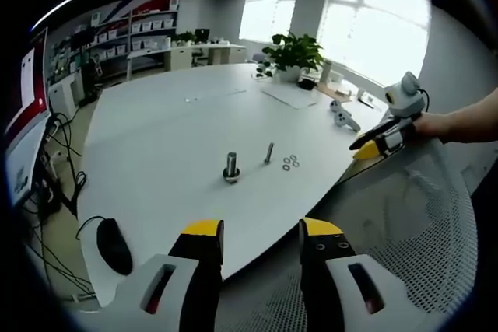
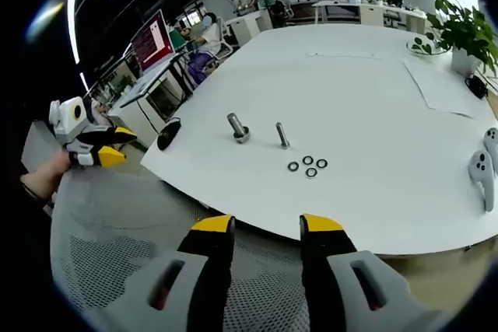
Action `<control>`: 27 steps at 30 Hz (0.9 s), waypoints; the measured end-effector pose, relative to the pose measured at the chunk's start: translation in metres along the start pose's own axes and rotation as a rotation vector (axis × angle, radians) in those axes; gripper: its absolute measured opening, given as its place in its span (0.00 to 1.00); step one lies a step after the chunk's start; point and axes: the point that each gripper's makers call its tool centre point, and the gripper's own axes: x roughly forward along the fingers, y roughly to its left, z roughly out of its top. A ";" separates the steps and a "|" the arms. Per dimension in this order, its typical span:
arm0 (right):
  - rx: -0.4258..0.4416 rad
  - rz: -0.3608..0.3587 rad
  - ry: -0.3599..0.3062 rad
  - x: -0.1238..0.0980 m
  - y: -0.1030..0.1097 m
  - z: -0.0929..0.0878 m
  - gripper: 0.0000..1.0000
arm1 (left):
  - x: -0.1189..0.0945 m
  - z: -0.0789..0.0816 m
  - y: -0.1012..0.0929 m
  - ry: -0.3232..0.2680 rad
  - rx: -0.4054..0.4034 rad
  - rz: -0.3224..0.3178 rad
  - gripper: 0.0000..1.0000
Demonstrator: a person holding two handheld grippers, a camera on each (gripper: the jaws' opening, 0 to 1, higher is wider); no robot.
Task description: Place the washer onto the threaded stud by aligning its center hole with the stud, sliding it down to the base, and recovering from edge contact or off-axis alignment until the washer reaches the visible bottom stop.
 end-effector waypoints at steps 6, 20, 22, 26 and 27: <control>-0.019 0.017 0.010 0.001 0.003 0.001 0.40 | 0.000 0.000 0.003 0.001 -0.009 0.016 0.37; -0.135 -0.010 0.060 0.010 -0.014 0.033 0.45 | -0.003 0.001 0.008 -0.016 -0.021 0.035 0.37; -0.091 -0.014 0.039 0.018 -0.019 0.039 0.45 | -0.002 0.001 0.007 -0.014 -0.019 0.031 0.37; -0.008 -0.017 0.027 0.039 -0.028 0.043 0.46 | -0.001 -0.002 0.005 0.001 -0.007 0.020 0.37; -0.004 -0.020 0.027 0.041 -0.029 0.043 0.47 | -0.001 -0.002 0.005 0.002 -0.006 0.019 0.37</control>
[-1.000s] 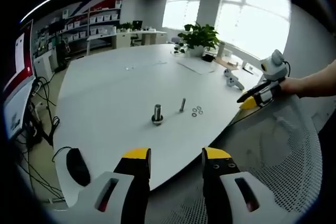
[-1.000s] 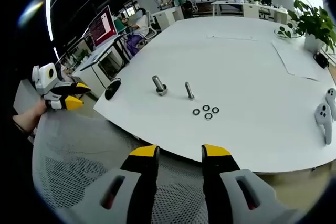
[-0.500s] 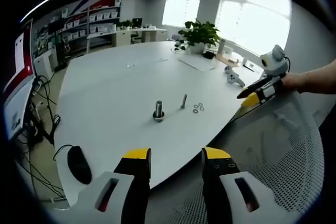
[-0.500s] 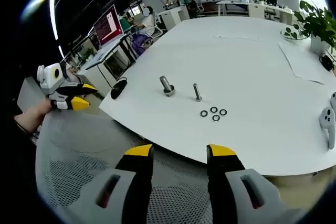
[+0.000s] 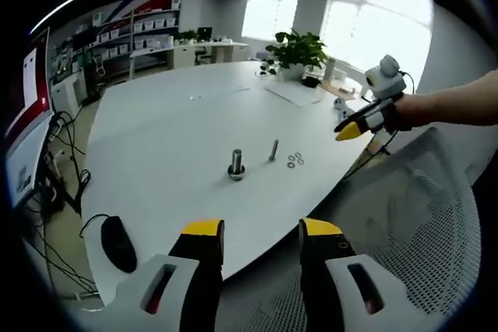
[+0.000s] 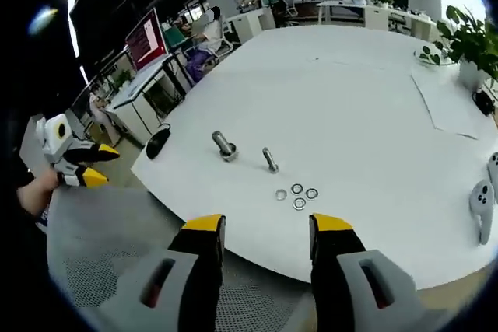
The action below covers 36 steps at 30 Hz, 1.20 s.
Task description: Place the washer onto the threaded stud by aligning its center hole with the stud, sliding it down to the base, and recovering from edge contact or off-axis alignment until the washer reaches the visible bottom stop.
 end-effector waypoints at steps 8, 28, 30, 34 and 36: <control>-0.115 -0.054 0.021 0.029 -0.005 0.007 0.45 | 0.000 0.000 0.001 -0.002 0.000 0.003 0.37; -0.325 -0.095 0.292 0.085 -0.034 -0.040 0.29 | 0.001 -0.002 0.004 0.010 -0.001 0.014 0.35; -0.343 -0.099 0.297 0.088 -0.034 -0.037 0.28 | 0.001 -0.003 0.004 0.015 0.002 0.014 0.35; -0.416 -0.100 0.349 0.094 -0.037 -0.040 0.26 | 0.001 -0.003 0.005 0.012 0.002 0.014 0.35; -0.441 -0.102 0.341 0.098 -0.038 -0.040 0.26 | 0.000 -0.002 0.004 0.002 -0.003 0.012 0.35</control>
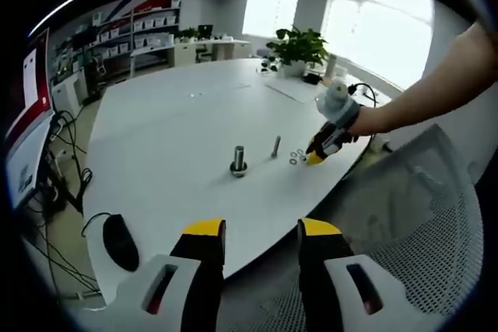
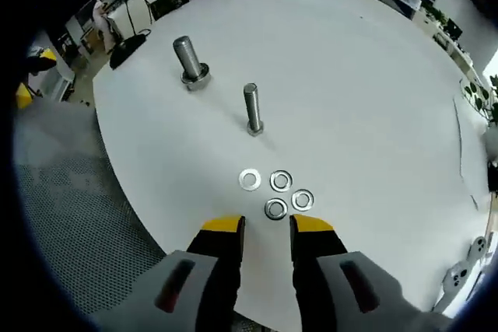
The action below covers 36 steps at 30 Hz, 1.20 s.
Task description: Place the washer onto the threaded stud by aligning its center hole with the stud, sliding it down to the base, and recovering from edge contact or off-axis alignment until the washer reaches the visible bottom stop.
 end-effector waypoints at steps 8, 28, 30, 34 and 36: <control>-0.008 0.022 -0.015 0.002 0.001 0.004 0.23 | 0.000 0.002 0.000 -0.007 0.000 0.004 0.35; -0.243 0.071 0.124 0.005 0.016 0.007 0.16 | 0.001 -0.001 0.000 0.004 0.001 -0.003 0.34; -0.256 0.063 0.118 0.004 0.017 0.007 0.16 | 0.001 0.000 0.000 -0.001 -0.001 -0.002 0.34; -0.296 0.070 0.055 0.004 0.018 0.005 0.16 | 0.000 0.001 0.000 -0.005 -0.006 0.000 0.34; -0.284 0.092 0.043 0.003 0.017 0.004 0.16 | -0.001 0.002 0.000 -0.009 -0.005 0.000 0.34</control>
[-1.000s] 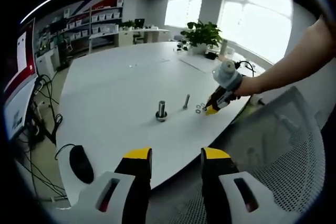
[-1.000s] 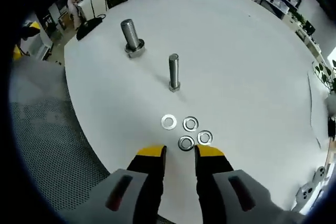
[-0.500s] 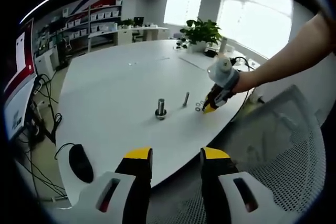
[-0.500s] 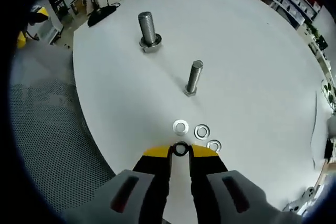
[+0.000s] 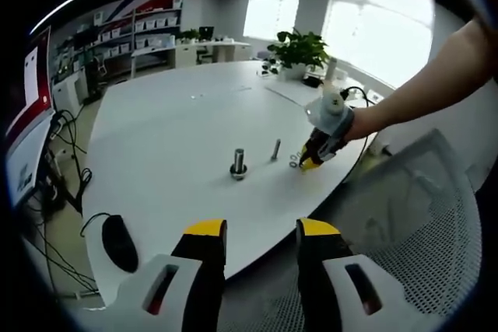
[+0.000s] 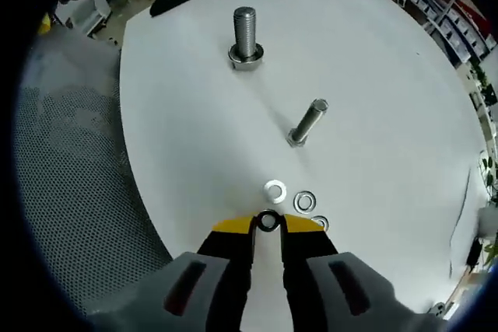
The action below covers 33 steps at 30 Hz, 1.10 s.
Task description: Place the washer onto the threaded stud by aligning its center hole with the stud, sliding it down to the base, and recovering from edge contact or off-axis alignment until the washer reaches the visible bottom stop.
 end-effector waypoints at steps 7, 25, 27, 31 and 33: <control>-0.064 0.040 0.059 0.001 0.003 0.000 0.17 | 0.000 0.000 0.001 0.002 0.001 0.003 0.34; -0.273 0.089 0.183 -0.001 0.008 -0.005 0.22 | 0.000 0.000 0.000 0.004 0.005 0.001 0.33; -0.250 0.070 0.198 0.001 0.004 -0.003 0.19 | 0.000 0.000 0.001 0.001 0.003 0.001 0.33; -0.261 0.058 0.237 0.001 0.005 -0.003 0.16 | 0.000 0.000 0.000 0.005 0.006 -0.002 0.33; -0.266 0.063 0.246 0.001 0.004 -0.003 0.15 | 0.000 0.000 0.000 0.005 0.006 -0.001 0.33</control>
